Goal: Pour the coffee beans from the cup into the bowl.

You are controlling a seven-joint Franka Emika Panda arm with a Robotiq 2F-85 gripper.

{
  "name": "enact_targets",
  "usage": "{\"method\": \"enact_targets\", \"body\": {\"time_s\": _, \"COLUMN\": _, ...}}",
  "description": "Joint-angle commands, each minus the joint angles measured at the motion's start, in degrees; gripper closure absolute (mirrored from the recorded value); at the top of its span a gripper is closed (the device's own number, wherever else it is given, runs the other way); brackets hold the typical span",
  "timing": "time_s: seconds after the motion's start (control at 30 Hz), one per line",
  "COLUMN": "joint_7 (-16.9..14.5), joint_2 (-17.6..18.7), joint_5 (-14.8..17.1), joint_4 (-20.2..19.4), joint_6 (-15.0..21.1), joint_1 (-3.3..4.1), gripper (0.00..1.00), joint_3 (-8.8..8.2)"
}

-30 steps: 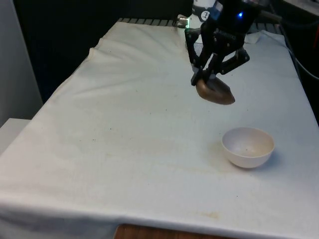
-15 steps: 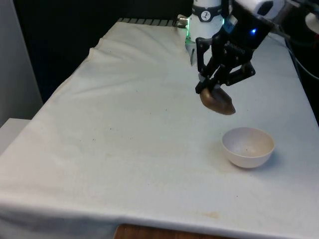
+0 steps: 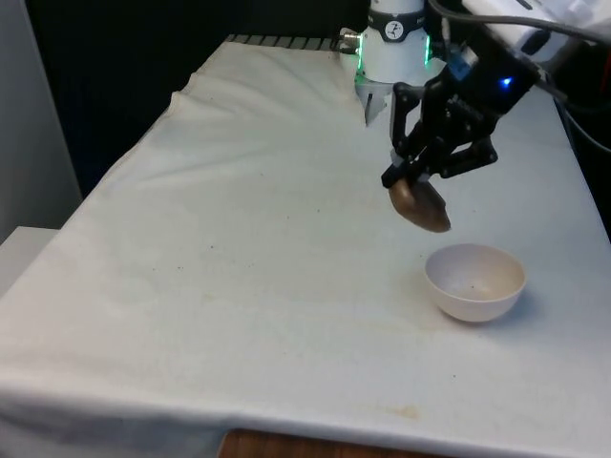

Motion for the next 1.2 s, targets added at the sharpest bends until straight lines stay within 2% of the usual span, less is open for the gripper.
{"method": "enact_targets", "body": {"time_s": 0.0, "joint_7": 0.3, "joint_2": 0.4, "joint_5": -0.4, "joint_4": 0.3, "joint_6": -0.7, "joint_1": 0.46, "gripper": 0.98, "joint_3": -0.23}}
{"method": "enact_targets", "body": {"time_s": 0.1, "joint_7": 1.8, "joint_2": 1.0, "joint_5": -2.6, "joint_4": 0.4, "joint_6": -1.5, "joint_1": 0.63, "gripper": 0.98, "joint_3": 0.63}}
{"method": "enact_targets", "body": {"time_s": 0.13, "joint_7": 1.5, "joint_2": 0.6, "joint_5": -2.3, "joint_4": 0.1, "joint_6": -0.8, "joint_1": 0.17, "gripper": 0.98, "joint_3": 0.86}}
{"method": "enact_targets", "body": {"time_s": 0.17, "joint_7": 2.1, "joint_2": 1.1, "joint_5": -3.2, "joint_4": 0.5, "joint_6": -1.7, "joint_1": 0.63, "gripper": 0.98, "joint_3": 0.86}}
{"method": "enact_targets", "body": {"time_s": 0.33, "joint_7": 4.1, "joint_2": 1.9, "joint_5": -6.2, "joint_4": 0.5, "joint_6": -2.9, "joint_1": 0.92, "gripper": 0.98, "joint_3": 2.06}}
{"method": "enact_targets", "body": {"time_s": 0.4, "joint_7": 4.7, "joint_2": 2.2, "joint_5": -7.3, "joint_4": 0.5, "joint_6": -3.3, "joint_1": 0.92, "gripper": 0.98, "joint_3": 2.46}}
{"method": "enact_targets", "body": {"time_s": 0.43, "joint_7": 4.6, "joint_2": 1.9, "joint_5": -7.2, "joint_4": 0.1, "joint_6": -2.5, "joint_1": 0.46, "gripper": 0.98, "joint_3": 2.75}}
{"method": "enact_targets", "body": {"time_s": 0.47, "joint_7": 5.0, "joint_2": 2.3, "joint_5": -7.8, "joint_4": 0.6, "joint_6": -3.6, "joint_1": 0.97, "gripper": 0.98, "joint_3": 2.69}}
{"method": "enact_targets", "body": {"time_s": 0.67, "joint_7": 7.1, "joint_2": 3.4, "joint_5": -11.4, "joint_4": 0.6, "joint_6": -5.2, "joint_1": 1.15, "gripper": 0.98, "joint_3": 4.24}}
{"method": "enact_targets", "body": {"time_s": 0.7, "joint_7": 7.1, "joint_2": 3.0, "joint_5": -11.5, "joint_4": 0.1, "joint_6": -4.5, "joint_1": 0.63, "gripper": 0.98, "joint_3": 4.58}}
{"method": "enact_targets", "body": {"time_s": 0.73, "joint_7": 7.4, "joint_2": 3.5, "joint_5": -11.9, "joint_4": 0.7, "joint_6": -5.4, "joint_1": 1.2, "gripper": 0.98, "joint_3": 4.47}}
{"method": "enact_targets", "body": {"time_s": 1.03, "joint_7": 10.0, "joint_2": 4.8, "joint_5": -16.8, "joint_4": 0.8, "joint_6": -8.1, "joint_1": 1.38, "gripper": 0.98, "joint_3": 6.65}}
{"method": "enact_targets", "body": {"time_s": 1.07, "joint_7": 10.1, "joint_2": 4.4, "joint_5": -17.0, "joint_4": 0.2, "joint_6": -7.4, "joint_1": 0.92, "gripper": 0.98, "joint_3": 7.05}}
{"method": "enact_targets", "body": {"time_s": 1.1, "joint_7": 10.4, "joint_2": 5.0, "joint_5": -17.6, "joint_4": 0.8, "joint_6": -8.8, "joint_1": 1.43, "gripper": 0.98, "joint_3": 7.1}}
{"method": "enact_targets", "body": {"time_s": 1.17, "joint_7": 10.9, "joint_2": 5.3, "joint_5": -18.6, "joint_4": 0.8, "joint_6": -9.3, "joint_1": 1.55, "gripper": 0.98, "joint_3": 7.51}}
